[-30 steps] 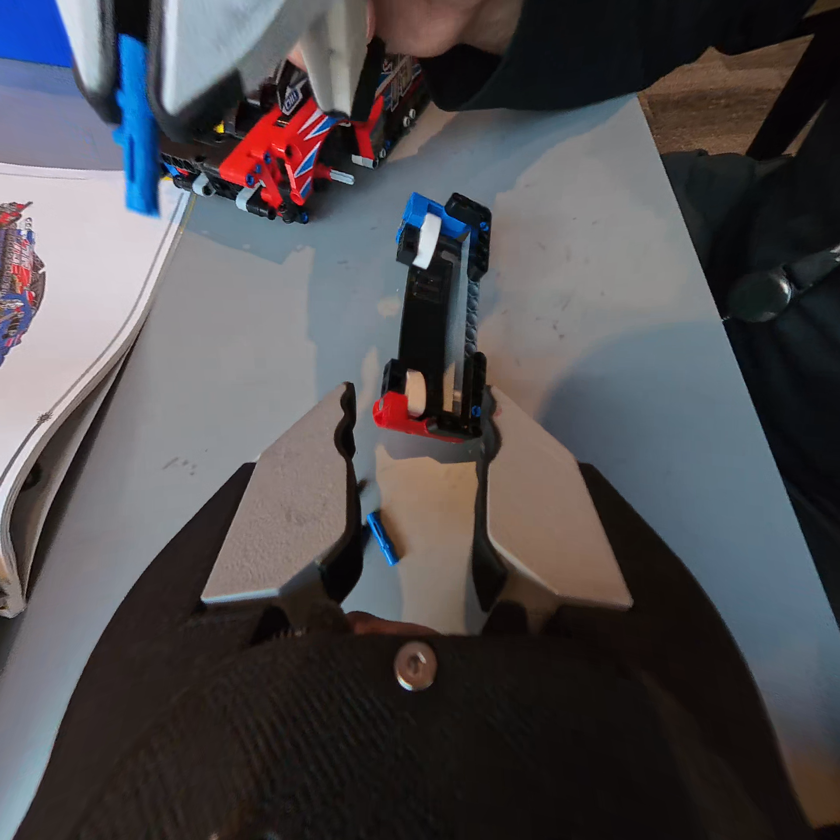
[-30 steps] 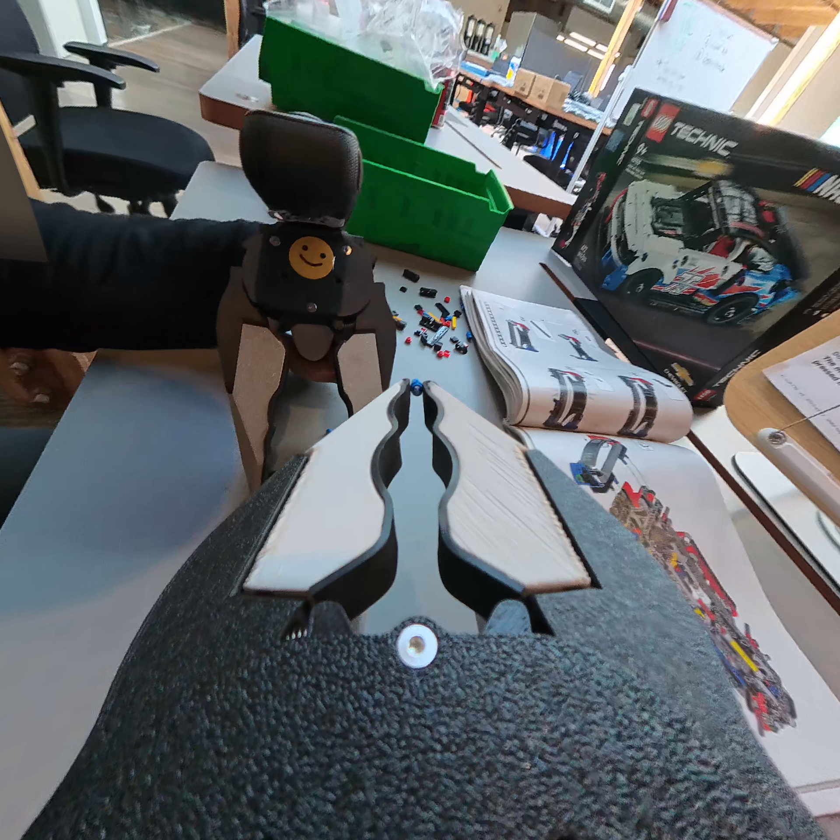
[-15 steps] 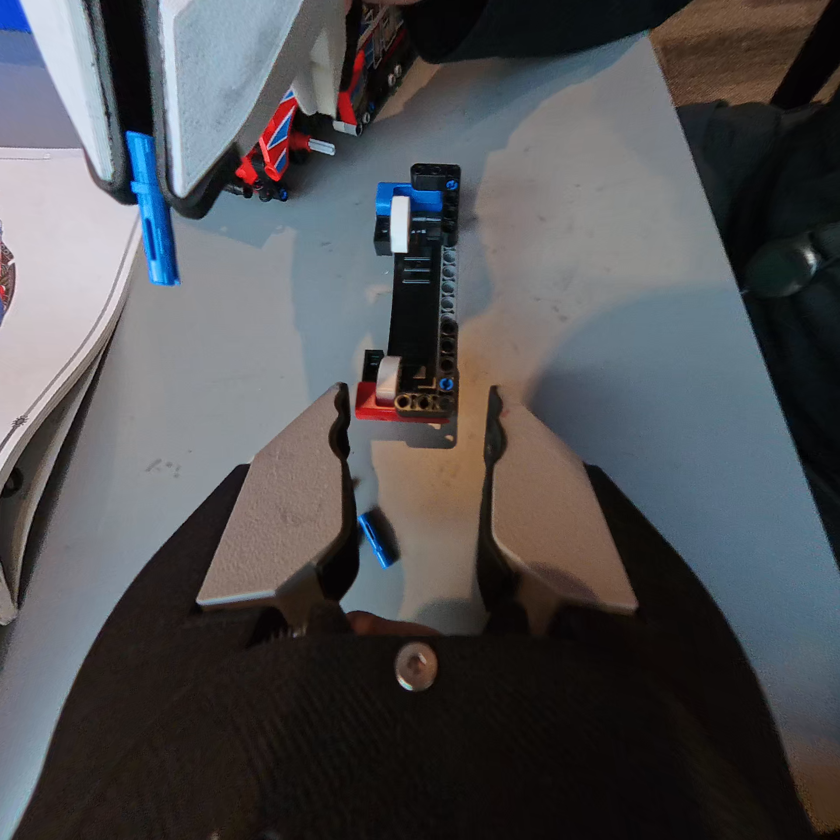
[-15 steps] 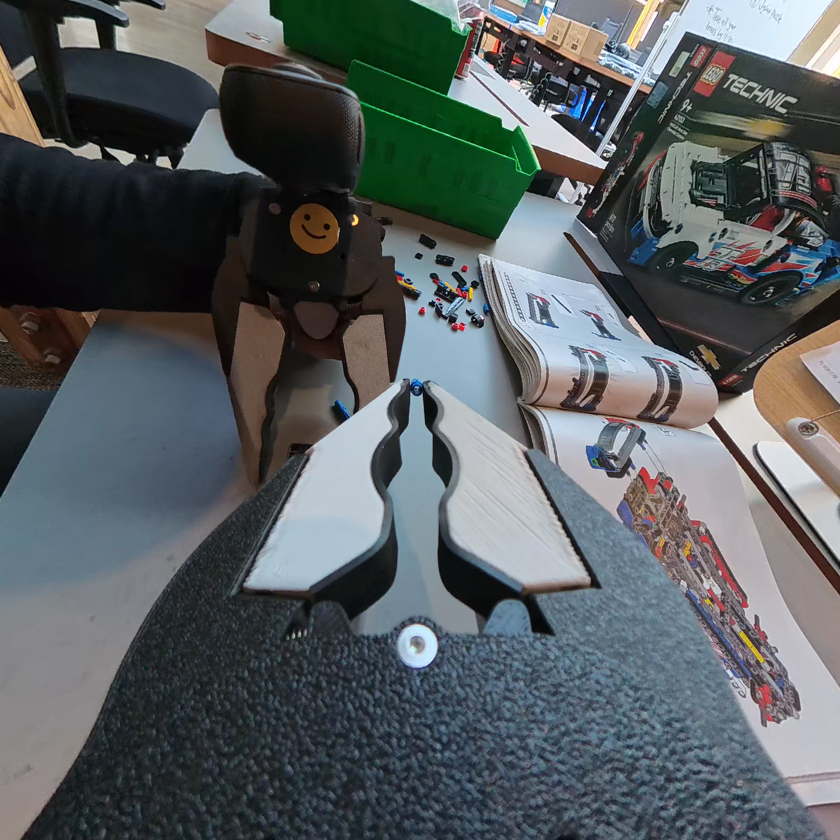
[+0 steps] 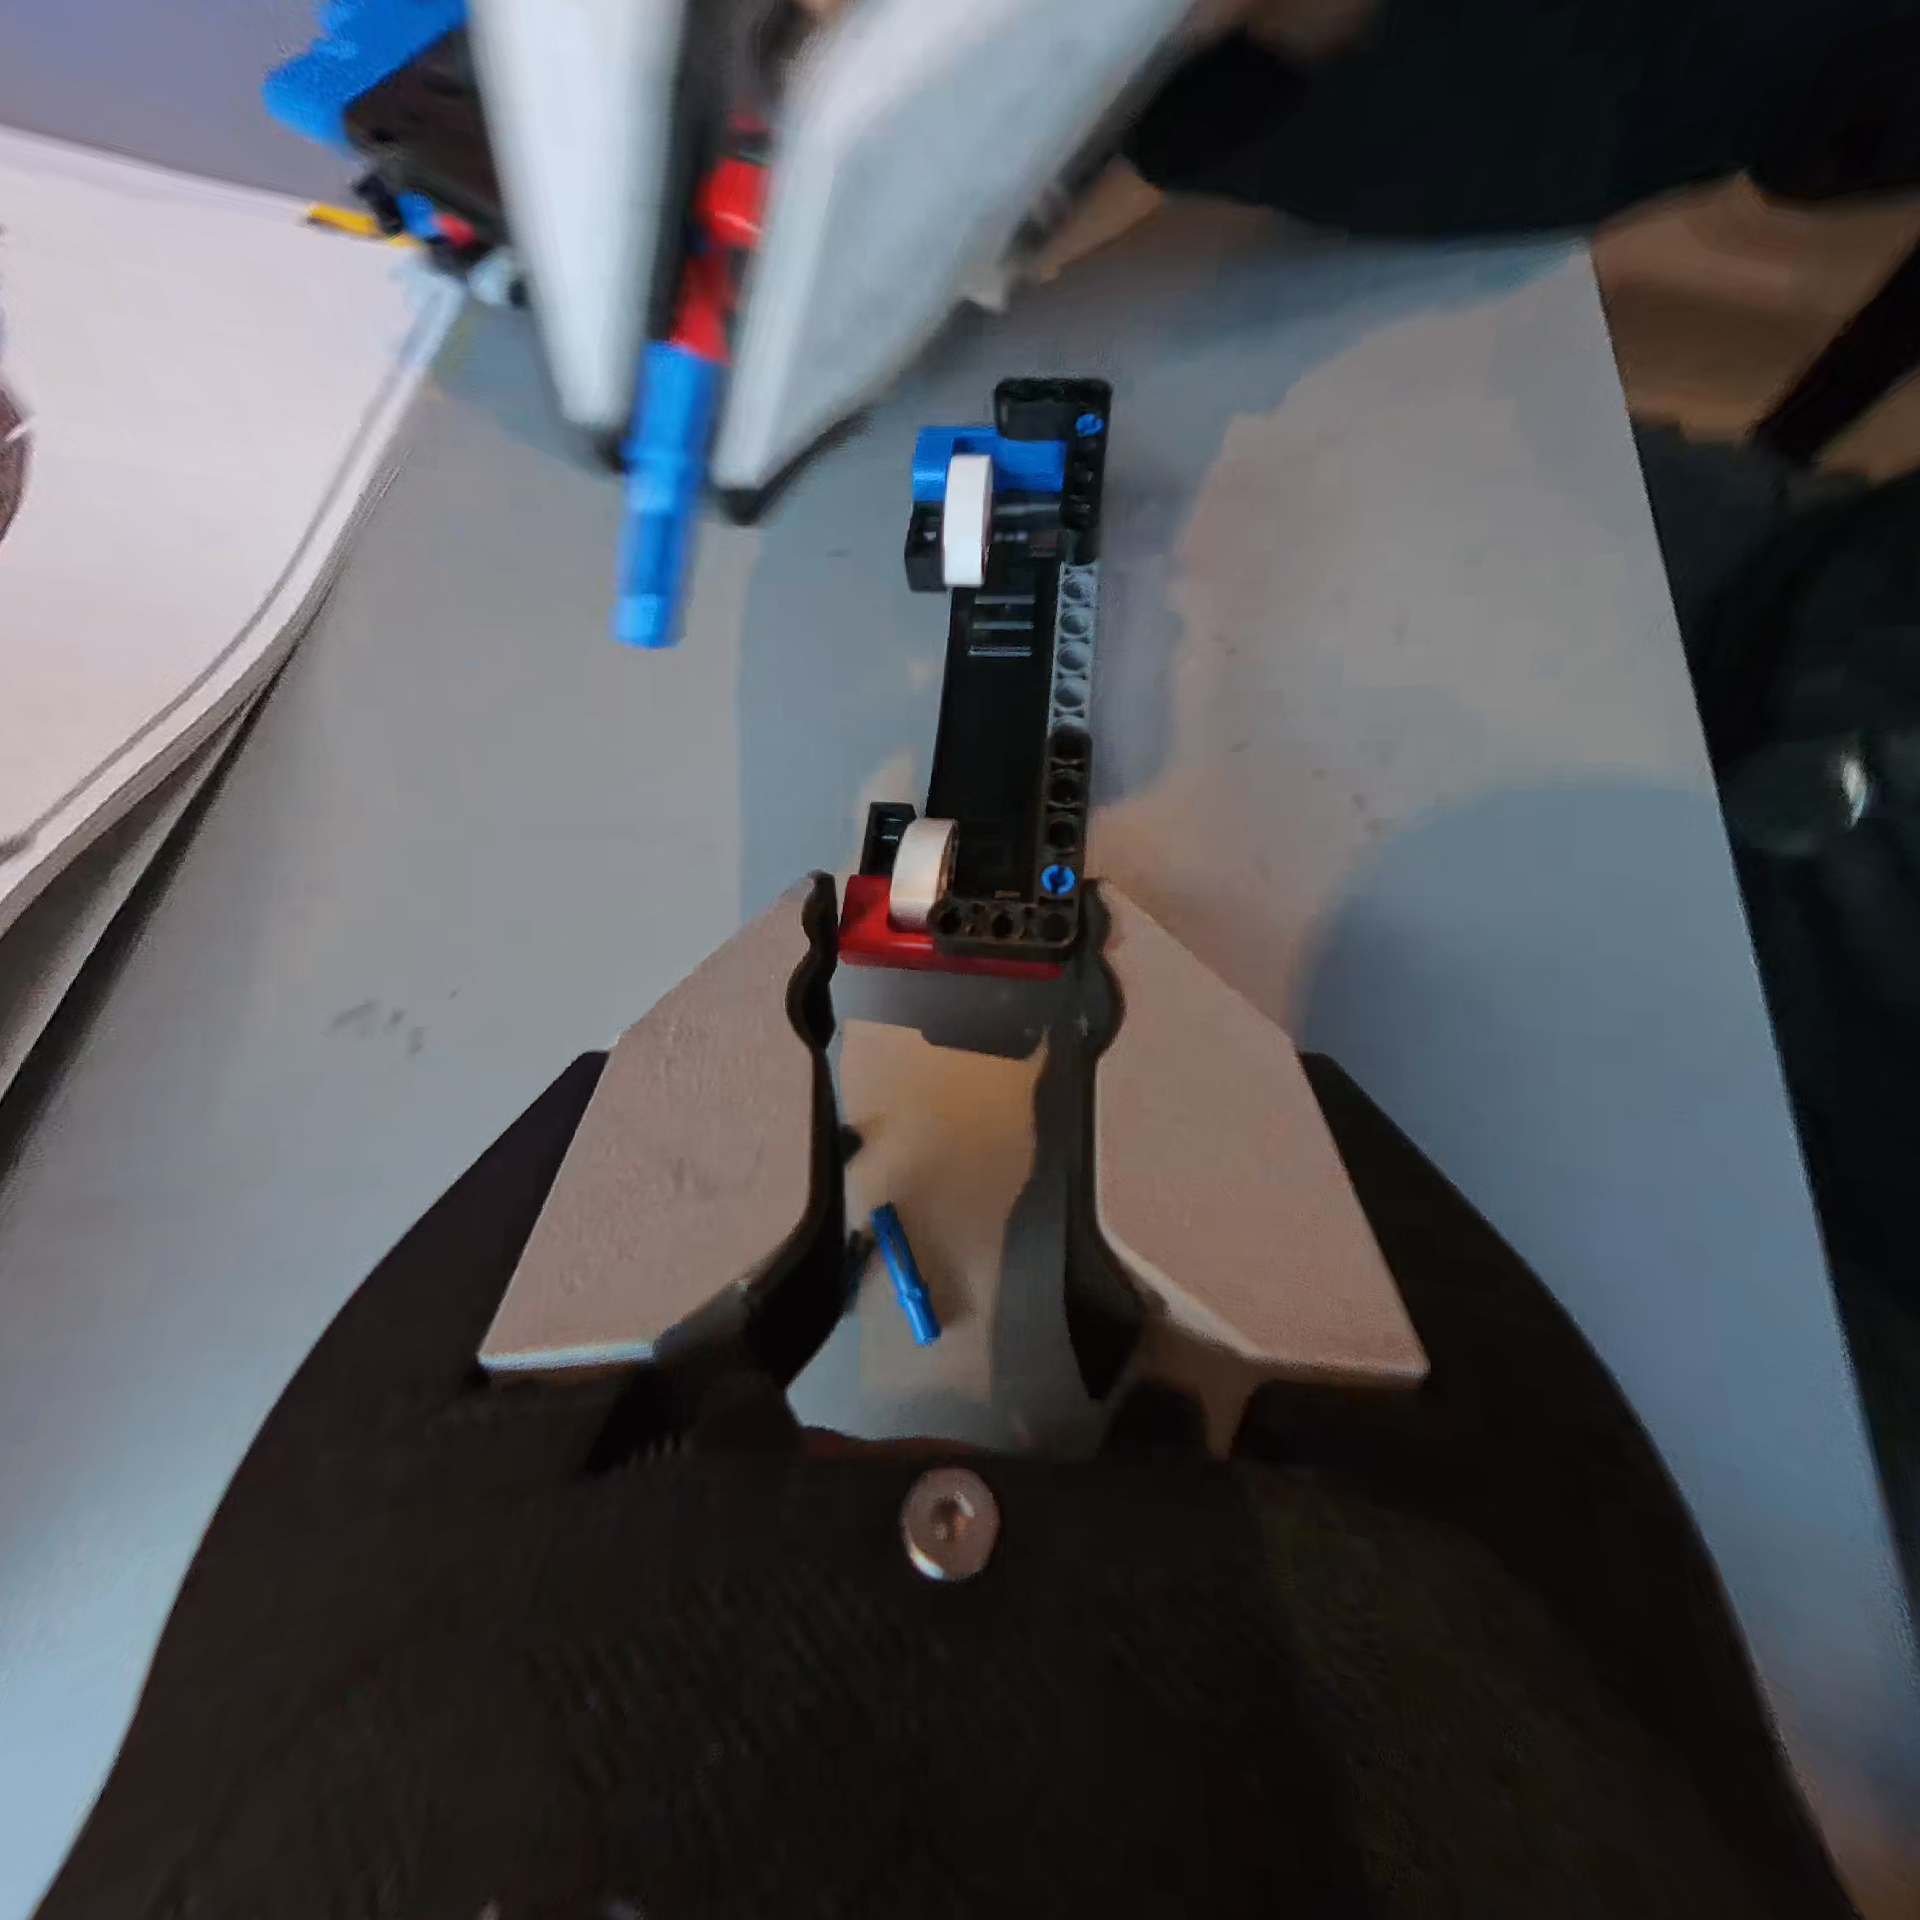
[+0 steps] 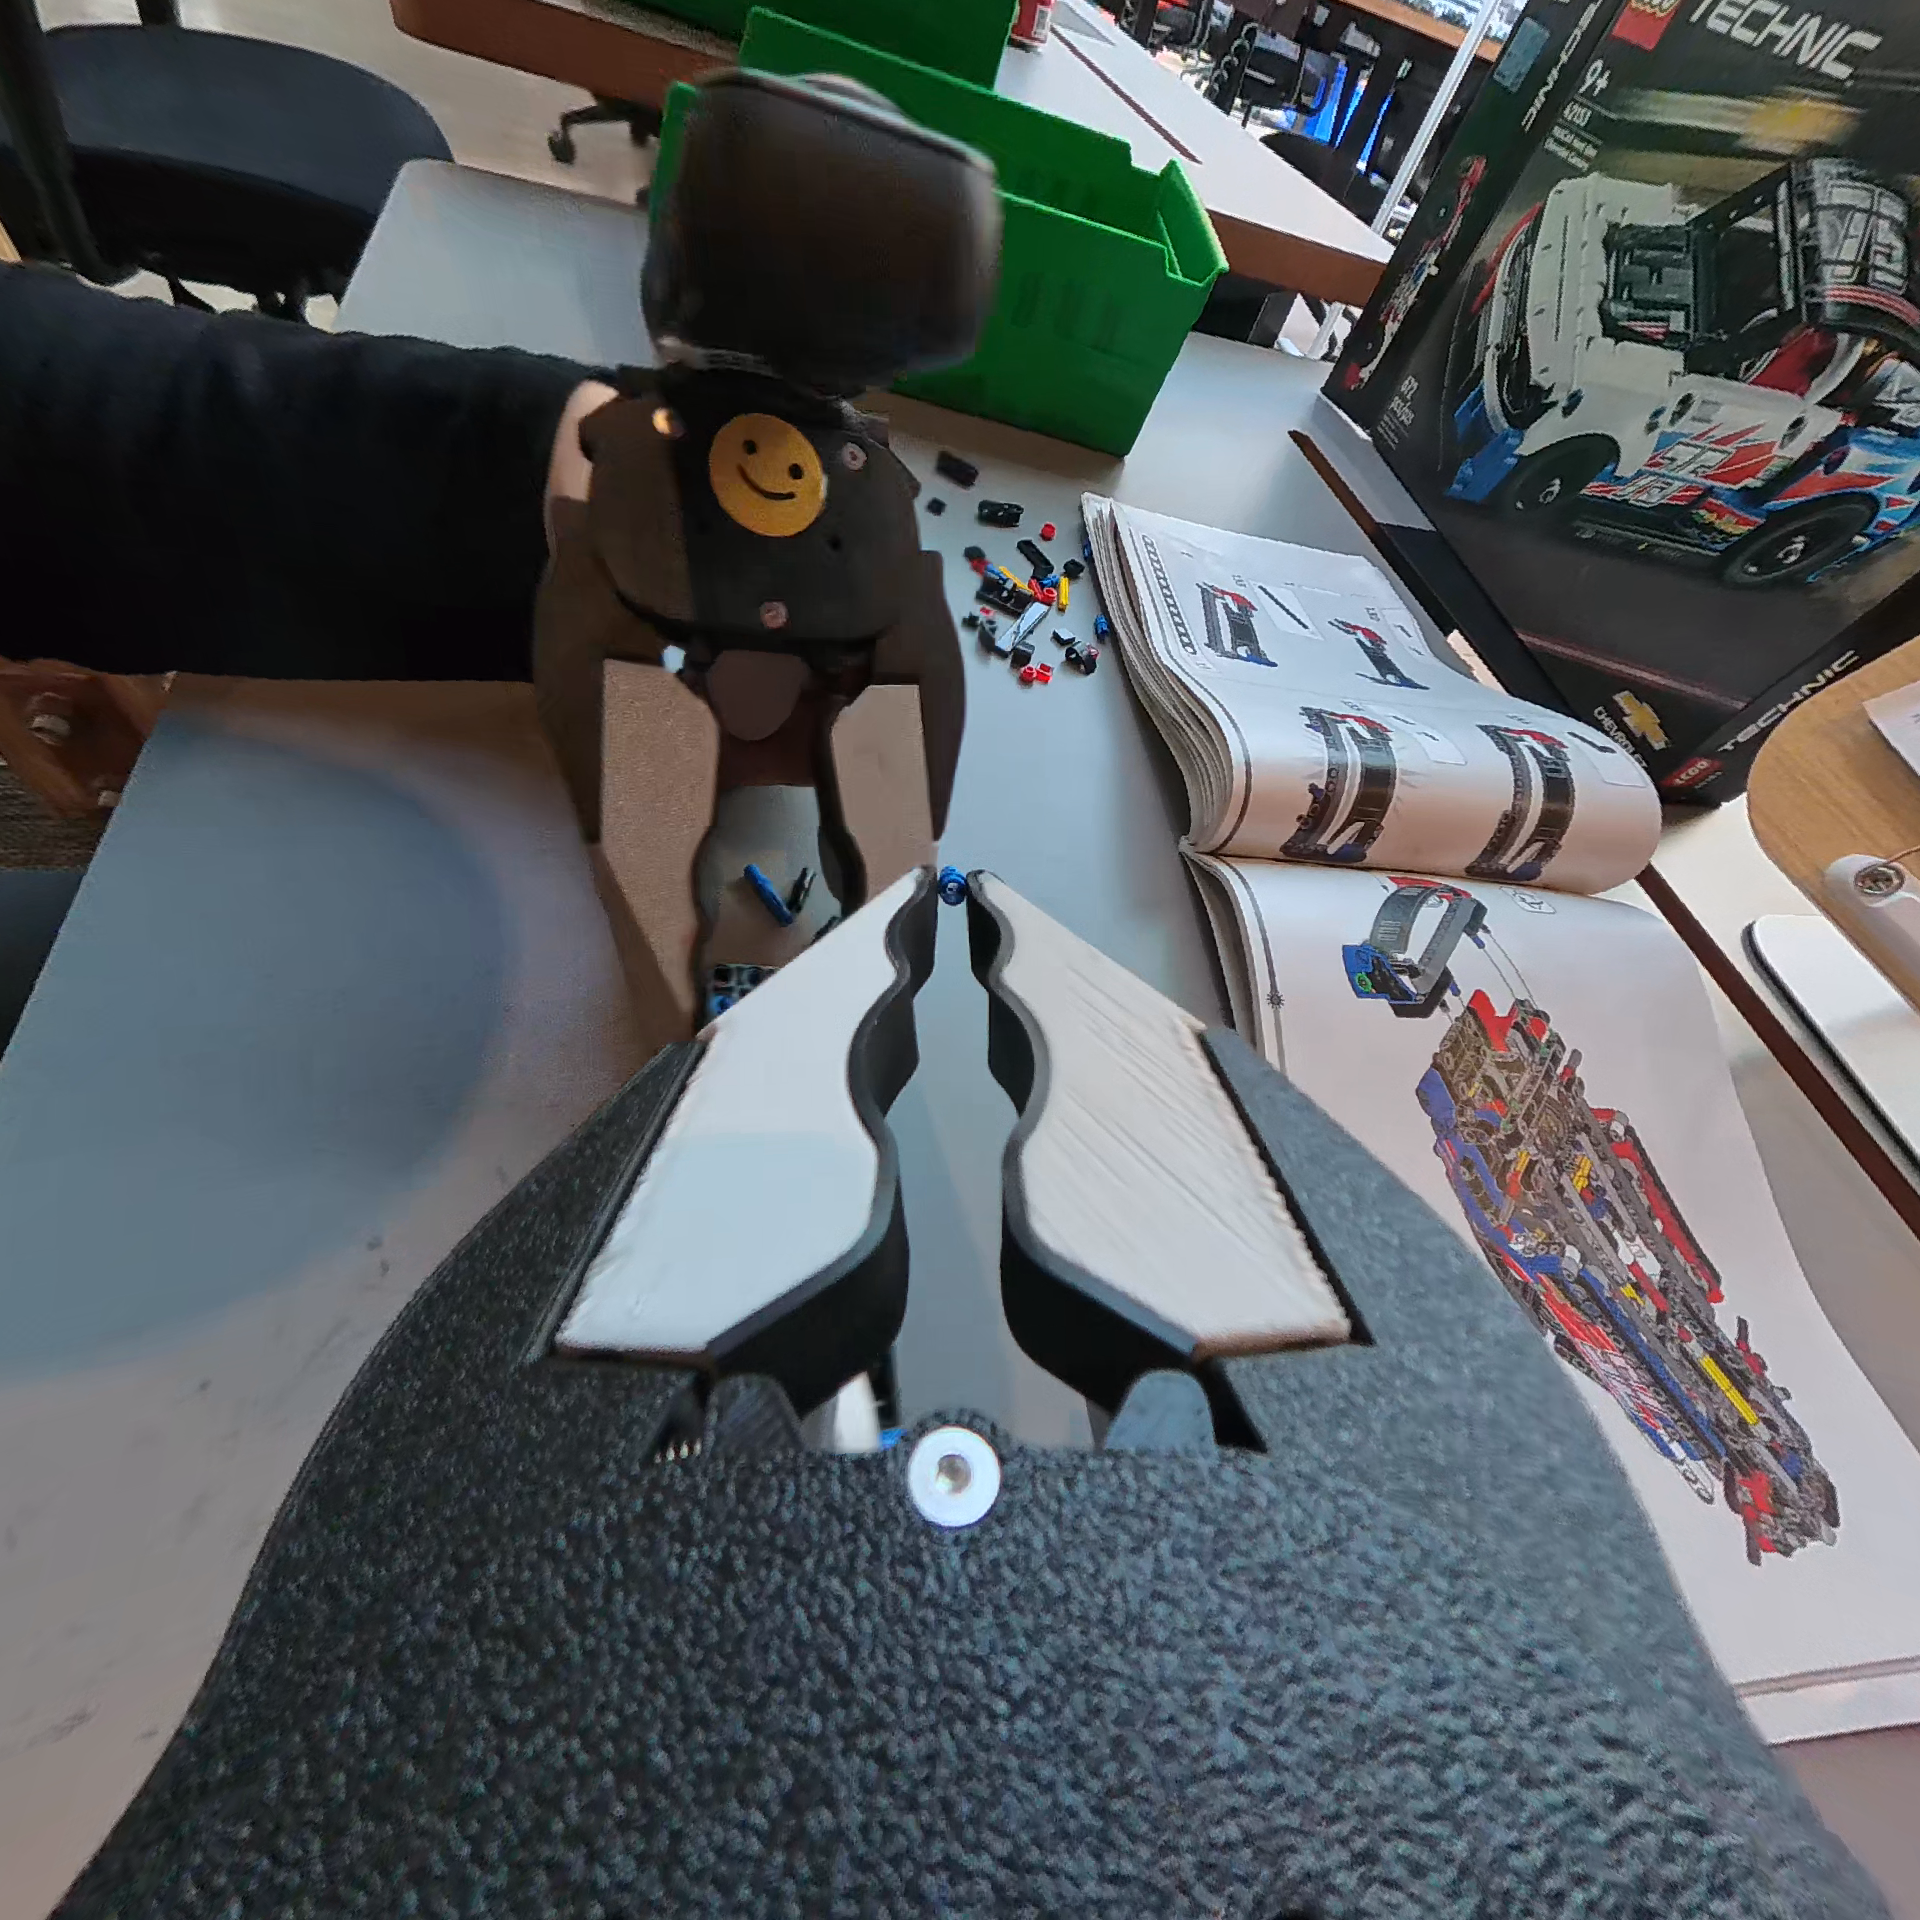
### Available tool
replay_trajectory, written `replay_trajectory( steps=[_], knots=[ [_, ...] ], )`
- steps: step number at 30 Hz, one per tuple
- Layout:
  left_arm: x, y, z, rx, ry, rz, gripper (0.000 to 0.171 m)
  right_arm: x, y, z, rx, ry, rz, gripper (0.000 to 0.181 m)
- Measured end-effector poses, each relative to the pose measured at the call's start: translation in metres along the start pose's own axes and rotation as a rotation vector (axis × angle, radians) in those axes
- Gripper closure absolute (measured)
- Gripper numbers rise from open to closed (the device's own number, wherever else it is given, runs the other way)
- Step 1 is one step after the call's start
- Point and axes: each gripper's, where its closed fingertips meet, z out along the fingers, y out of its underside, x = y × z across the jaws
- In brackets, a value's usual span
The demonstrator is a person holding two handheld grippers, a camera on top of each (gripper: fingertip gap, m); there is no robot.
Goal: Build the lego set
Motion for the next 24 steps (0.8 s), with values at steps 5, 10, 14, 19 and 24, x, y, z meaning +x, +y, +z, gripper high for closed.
replay_trajectory(
  steps=[5, 10, 14, 19, 24],
  knots=[
    [-0.01, -0.01, -0.008, 0.098, 0.109, -0.329, 0.128, 0.005, -0.003, -0.003, 0.015, 0.017, 0.013, 0.176],
    [-0.016, -0.006, -0.007, 0.091, 0.113, -0.399, 0.128, 0.004, -0.001, -0.003, 0.005, 0.003, 0.028, 0.176],
    [-0.017, -0.002, -0.007, 0.071, 0.09, -0.367, 0.128, 0.003, 0.002, -0.001, -0.009, 0.002, 0.025, 0.176],
    [-0.015, 0.0, -0.005, 0.048, 0.065, -0.315, 0.128, 0.001, 0.002, -0.001, -0.011, 0.003, 0.008, 0.176],
    [-0.013, 0.0, -0.003, 0.032, 0.044, -0.267, 0.128, 0.002, 0.0, -0.001, 0.003, 0.011, 0.015, 0.176]
  ],
)
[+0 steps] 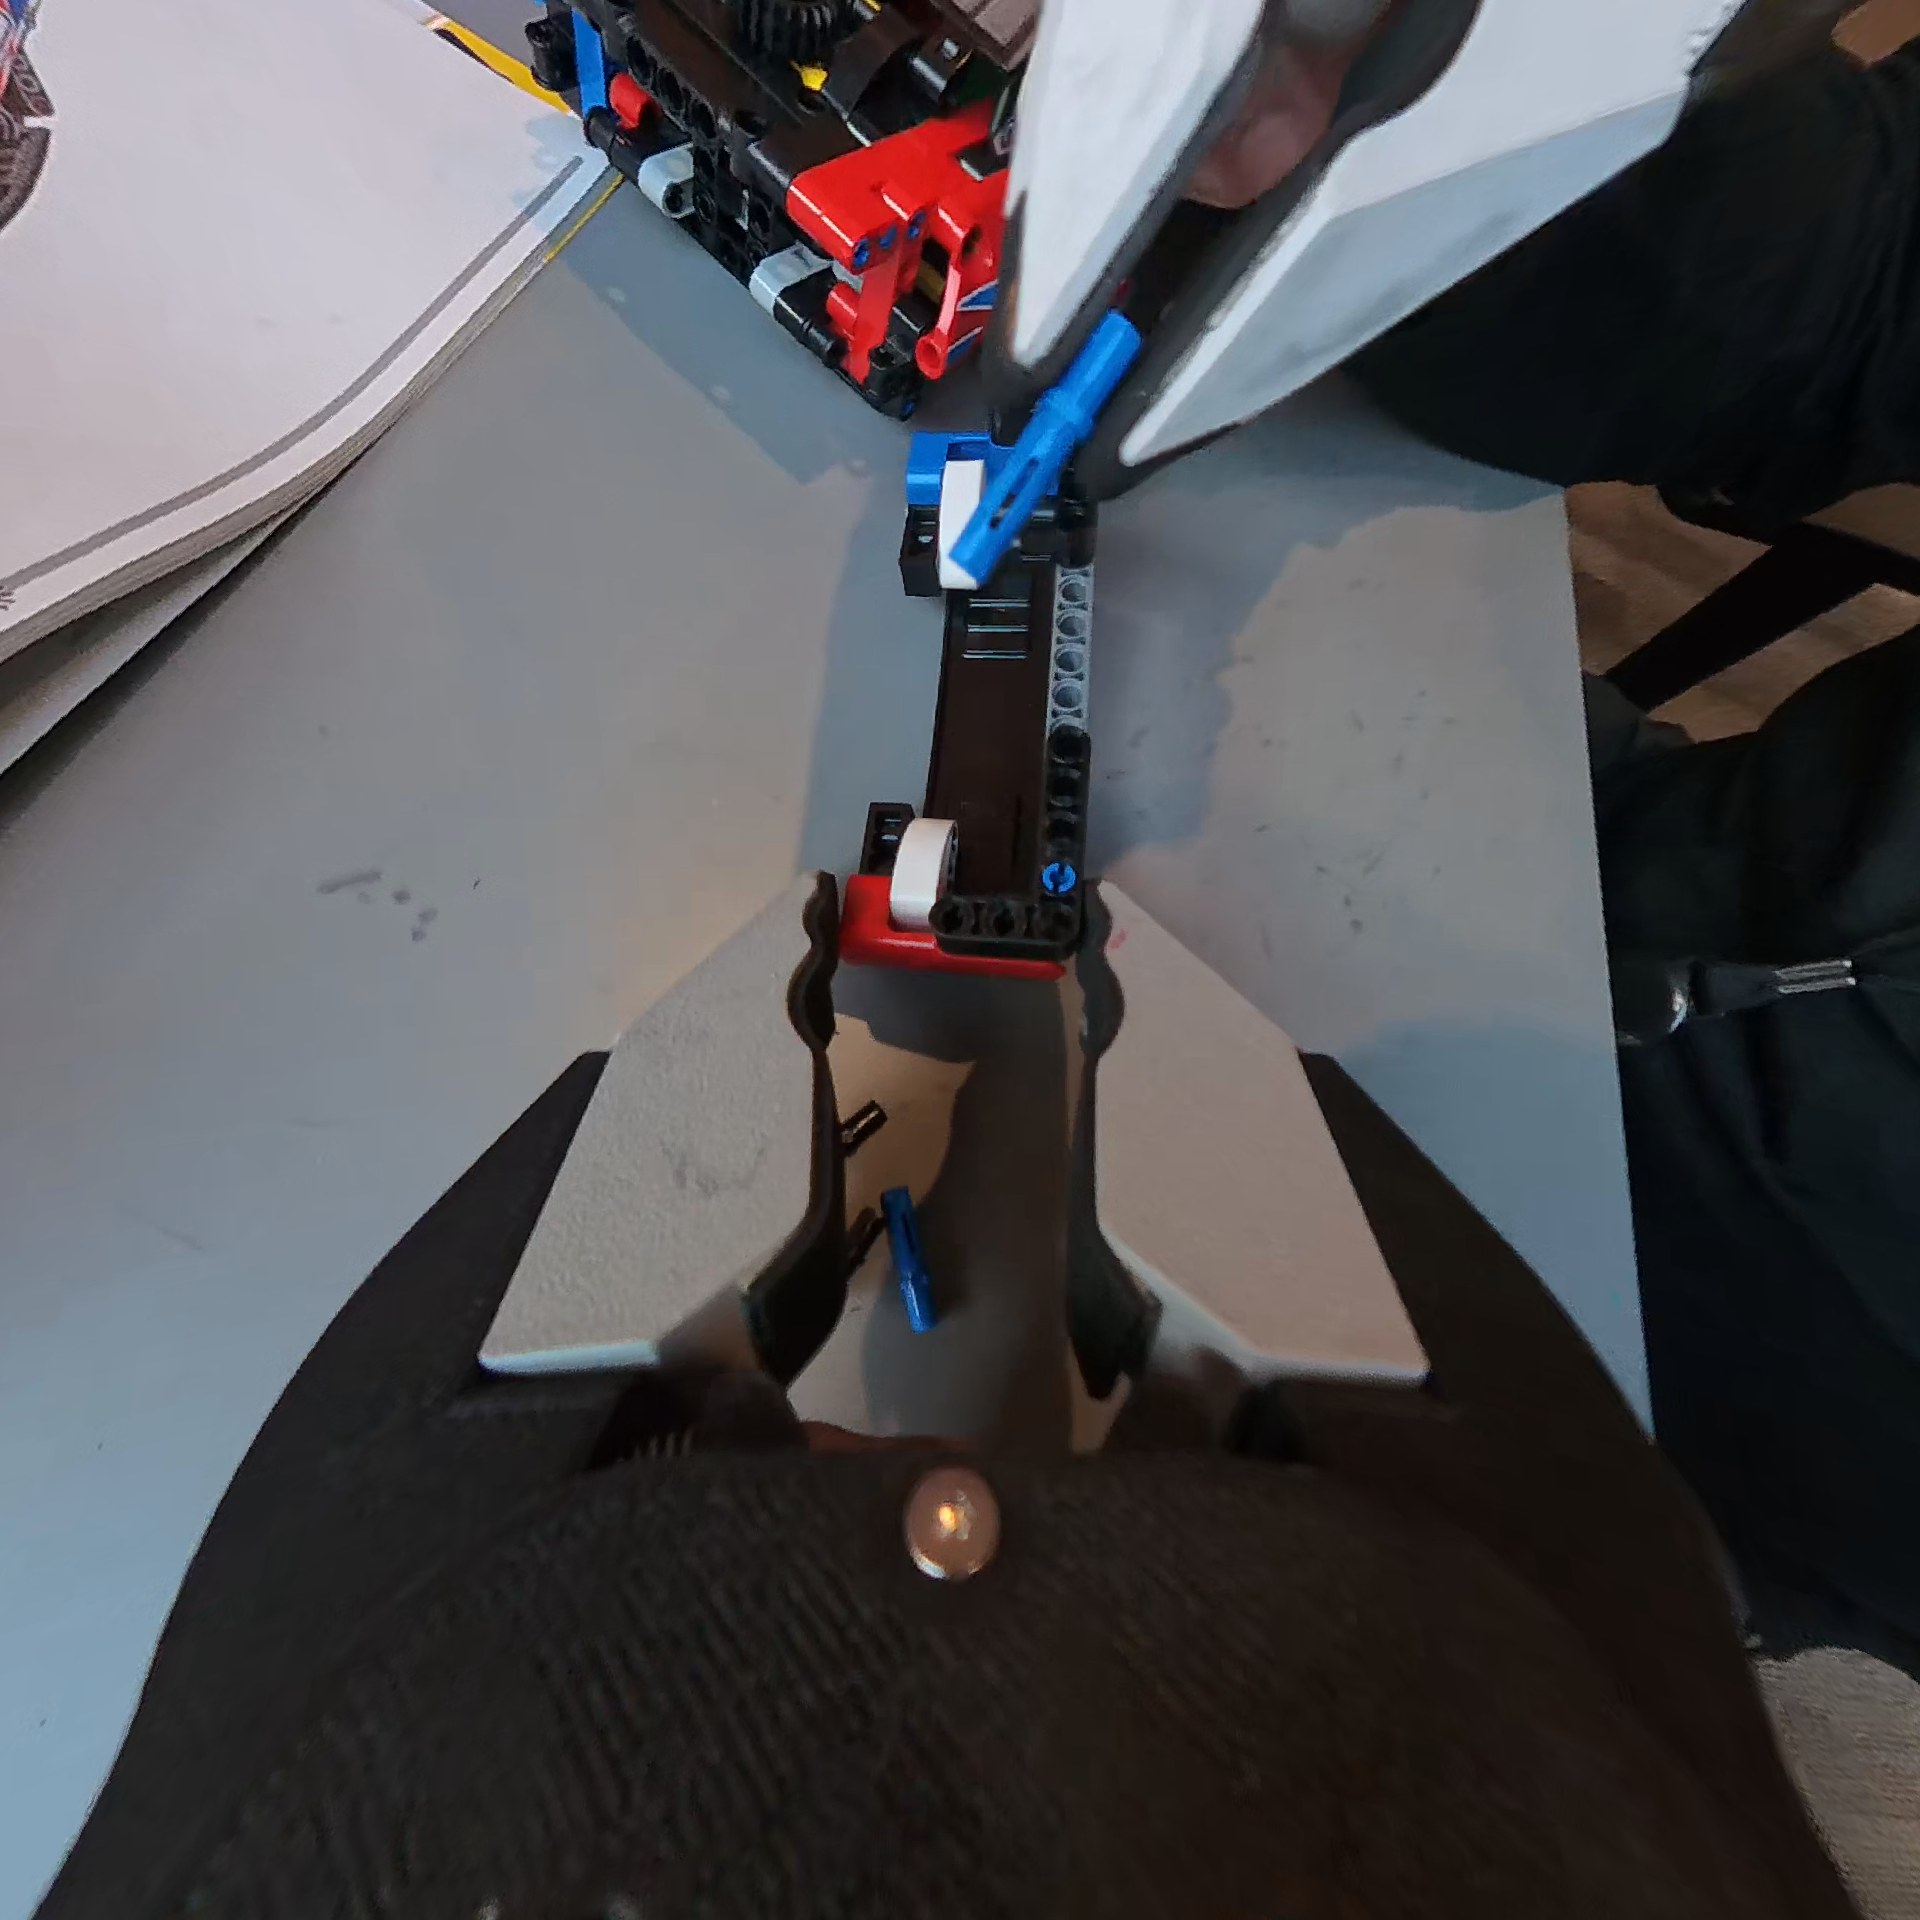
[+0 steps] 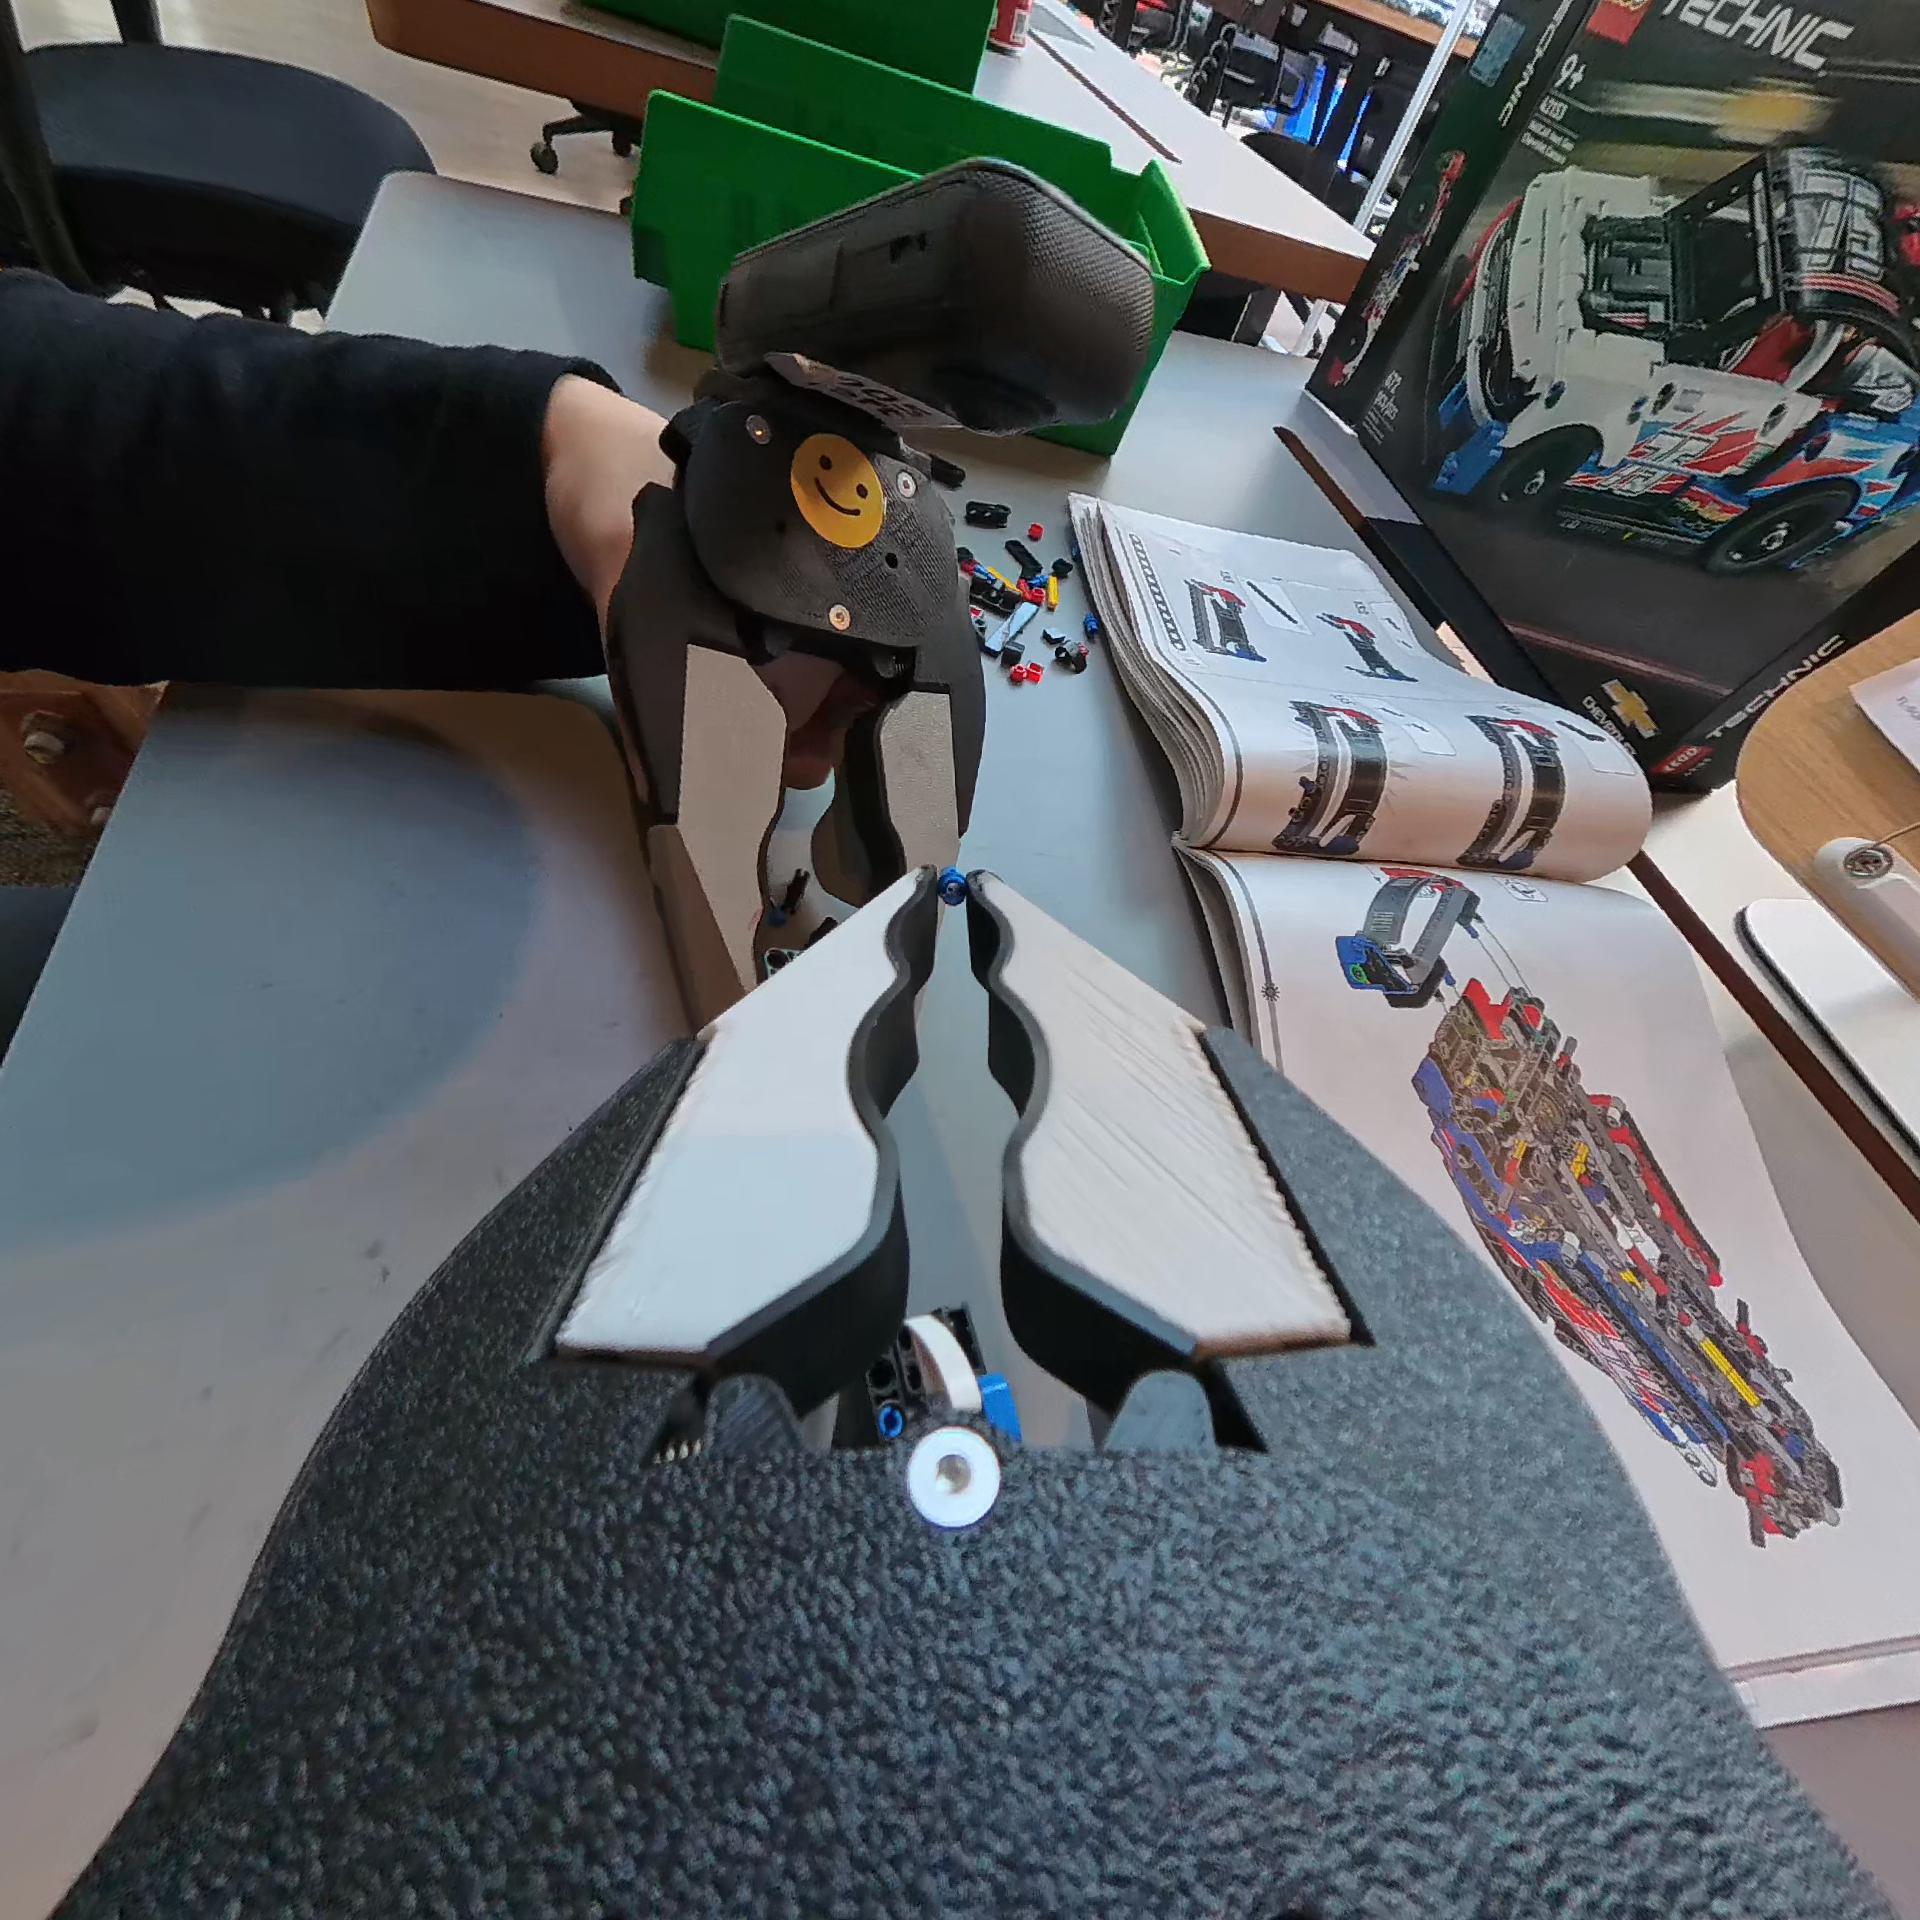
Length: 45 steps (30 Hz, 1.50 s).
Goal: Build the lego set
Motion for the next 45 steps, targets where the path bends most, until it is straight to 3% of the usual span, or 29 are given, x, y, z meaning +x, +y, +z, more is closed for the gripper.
replay_trajectory(
  steps=[19, 32, 37, 41, 45],
  knots=[
    [0.002, 0.002, 0.004, -0.039, -0.063, 0.096, 0.128, -0.002, -0.003, 0.001, 0.013, 0.019, -0.011, 0.176],
    [0.002, 0.008, 0.002, -0.074, -0.078, 0.122, 0.123, 0.01, -0.026, -0.01, 0.189, 0.188, 0.001, 0.176],
    [0.006, -0.024, -0.037, 0.119, -0.069, 0.089, 0.123, 0.019, -0.029, -0.02, 0.255, 0.219, 0.078, 0.176],
    [-0.045, -0.064, -0.087, 0.291, -0.316, -0.091, 0.135, 0.019, -0.027, -0.02, 0.281, 0.218, 0.117, 0.176],
    [-0.108, -0.097, -0.122, 0.289, -0.575, -0.136, 0.158, 0.007, -0.031, -0.018, 0.292, 0.175, 0.127, 0.176]
  ],
)
